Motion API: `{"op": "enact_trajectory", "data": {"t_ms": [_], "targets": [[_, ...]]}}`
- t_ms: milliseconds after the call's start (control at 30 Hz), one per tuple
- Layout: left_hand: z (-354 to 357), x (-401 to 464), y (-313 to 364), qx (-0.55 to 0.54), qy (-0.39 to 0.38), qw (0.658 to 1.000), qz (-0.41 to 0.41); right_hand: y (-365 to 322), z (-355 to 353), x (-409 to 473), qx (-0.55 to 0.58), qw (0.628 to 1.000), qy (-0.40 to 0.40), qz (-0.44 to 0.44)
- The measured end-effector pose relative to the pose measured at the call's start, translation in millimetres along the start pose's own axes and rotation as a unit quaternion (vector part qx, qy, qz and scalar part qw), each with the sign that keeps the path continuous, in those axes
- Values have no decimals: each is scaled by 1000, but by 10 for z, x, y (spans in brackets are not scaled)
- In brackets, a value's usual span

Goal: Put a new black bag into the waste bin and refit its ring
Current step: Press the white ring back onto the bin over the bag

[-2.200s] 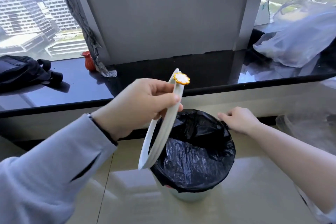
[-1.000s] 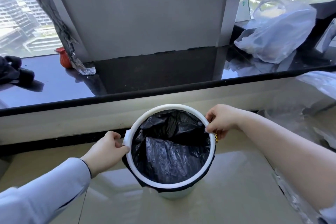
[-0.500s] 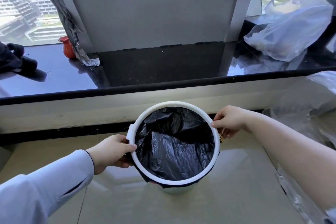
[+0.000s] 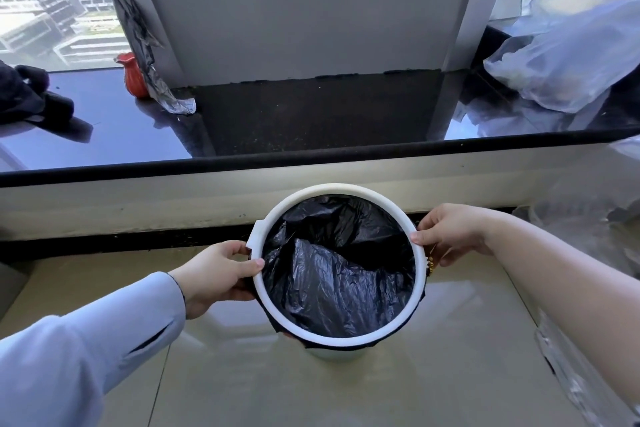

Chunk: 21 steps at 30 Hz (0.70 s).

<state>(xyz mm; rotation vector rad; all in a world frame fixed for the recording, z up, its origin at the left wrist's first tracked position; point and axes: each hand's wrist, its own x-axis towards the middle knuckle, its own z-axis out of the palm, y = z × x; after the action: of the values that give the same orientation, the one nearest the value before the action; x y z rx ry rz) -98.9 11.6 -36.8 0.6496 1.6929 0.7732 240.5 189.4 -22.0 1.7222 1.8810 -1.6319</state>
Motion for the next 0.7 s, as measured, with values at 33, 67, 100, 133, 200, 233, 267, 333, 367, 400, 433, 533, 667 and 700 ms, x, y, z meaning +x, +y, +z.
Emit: {"op": "enact_trajectory", "data": {"t_ms": [33,67,100,133,200,233,267,333,367,400,433,533,667,700], "targets": [[-7,20,-9,-11,1,1000,5,1,5,-1,3,1000,-3,0],[-7,38,-20,-22,4,1000,13,7,9,-7,8,1000,-6,0],[-5,50,-36,-29,12,999,22,14,13,-16,14,1000,-9,-1],[1,61,-54,-31,24,999,31,21,21,-27,20,1000,-15,-1],[2,76,-82,-27,55,997,44,26,49,-58,28,999,-33,-1],[0,85,-91,-27,68,996,46,26,65,-74,29,999,-45,0],[-4,93,-94,-31,78,995,45,23,83,-86,26,998,-56,2],[-22,100,-83,-50,82,995,35,10,114,-109,19,998,-68,8],[-29,92,-71,-59,75,995,23,2,122,-120,18,997,-69,10],[-36,71,-58,-61,60,996,4,-8,127,-130,18,997,-69,12],[-44,35,-49,-48,37,998,-24,-15,130,-140,17,998,-66,15],[-67,-91,-53,23,-61,992,-106,-26,151,-139,17,999,-42,19],[-58,-161,-93,30,-105,989,-104,-16,228,-84,16,1000,6,3],[-59,-170,-92,26,-97,990,-96,-18,260,-78,11,1000,9,1]]}}
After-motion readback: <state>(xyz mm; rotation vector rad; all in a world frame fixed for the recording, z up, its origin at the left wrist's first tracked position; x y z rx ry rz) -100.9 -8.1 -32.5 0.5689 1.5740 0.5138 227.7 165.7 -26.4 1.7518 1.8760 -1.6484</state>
